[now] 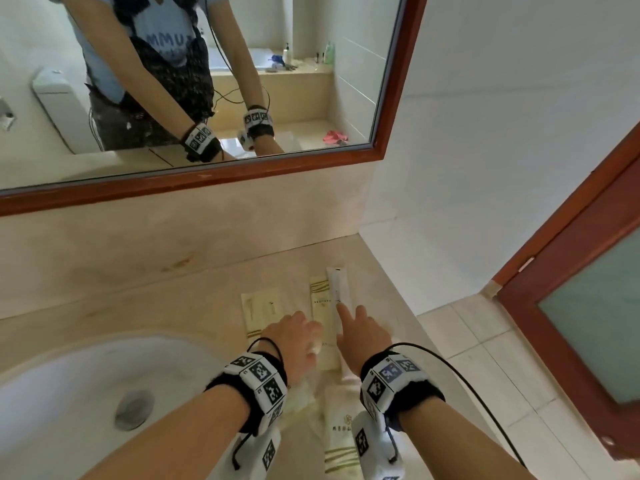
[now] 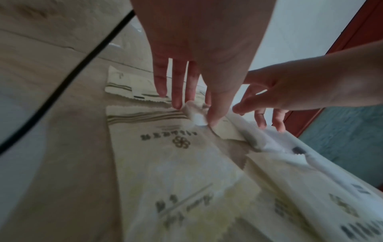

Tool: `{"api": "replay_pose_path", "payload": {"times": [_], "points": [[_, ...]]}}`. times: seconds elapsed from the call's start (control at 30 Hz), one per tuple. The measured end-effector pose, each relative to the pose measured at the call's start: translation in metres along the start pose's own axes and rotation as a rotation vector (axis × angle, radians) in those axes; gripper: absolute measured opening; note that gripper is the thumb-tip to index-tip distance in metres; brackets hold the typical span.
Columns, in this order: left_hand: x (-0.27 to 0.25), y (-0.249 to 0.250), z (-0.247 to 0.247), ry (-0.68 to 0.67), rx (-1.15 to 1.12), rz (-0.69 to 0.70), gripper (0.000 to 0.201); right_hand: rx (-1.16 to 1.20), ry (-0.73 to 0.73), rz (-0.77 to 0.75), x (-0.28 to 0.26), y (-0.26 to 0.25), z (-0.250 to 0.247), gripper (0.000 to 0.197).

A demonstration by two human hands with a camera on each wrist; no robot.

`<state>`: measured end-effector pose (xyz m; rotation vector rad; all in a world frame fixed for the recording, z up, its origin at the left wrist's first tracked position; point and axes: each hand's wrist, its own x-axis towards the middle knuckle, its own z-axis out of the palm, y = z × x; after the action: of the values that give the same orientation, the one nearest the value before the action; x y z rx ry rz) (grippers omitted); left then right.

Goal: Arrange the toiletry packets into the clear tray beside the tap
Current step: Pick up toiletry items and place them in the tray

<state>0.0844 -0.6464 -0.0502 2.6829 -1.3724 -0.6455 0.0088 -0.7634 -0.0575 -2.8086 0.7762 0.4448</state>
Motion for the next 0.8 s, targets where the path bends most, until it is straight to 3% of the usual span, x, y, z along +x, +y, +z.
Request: {"api": "replay_pose_path", "payload": {"times": [0.17,0.33,0.57,0.8], "points": [[0.010,-0.003,0.003,-0.012,-0.051,-0.003,0.031,0.057,-0.039,0.047,0.019,-0.007,0.000,0.068],[0.012,-0.009,0.003,0.072,-0.161,-0.052,0.039,0.092,-0.098,0.110,0.029,-0.008,-0.002,0.074],[0.003,-0.032,-0.016,0.123,-0.084,-0.071,0.036,0.083,-0.075,0.053,0.032,-0.012,-0.004,0.067],[-0.024,-0.060,-0.030,0.169,-0.053,-0.159,0.038,0.016,-0.004,-0.093,0.015,-0.048,-0.035,0.075]]}}
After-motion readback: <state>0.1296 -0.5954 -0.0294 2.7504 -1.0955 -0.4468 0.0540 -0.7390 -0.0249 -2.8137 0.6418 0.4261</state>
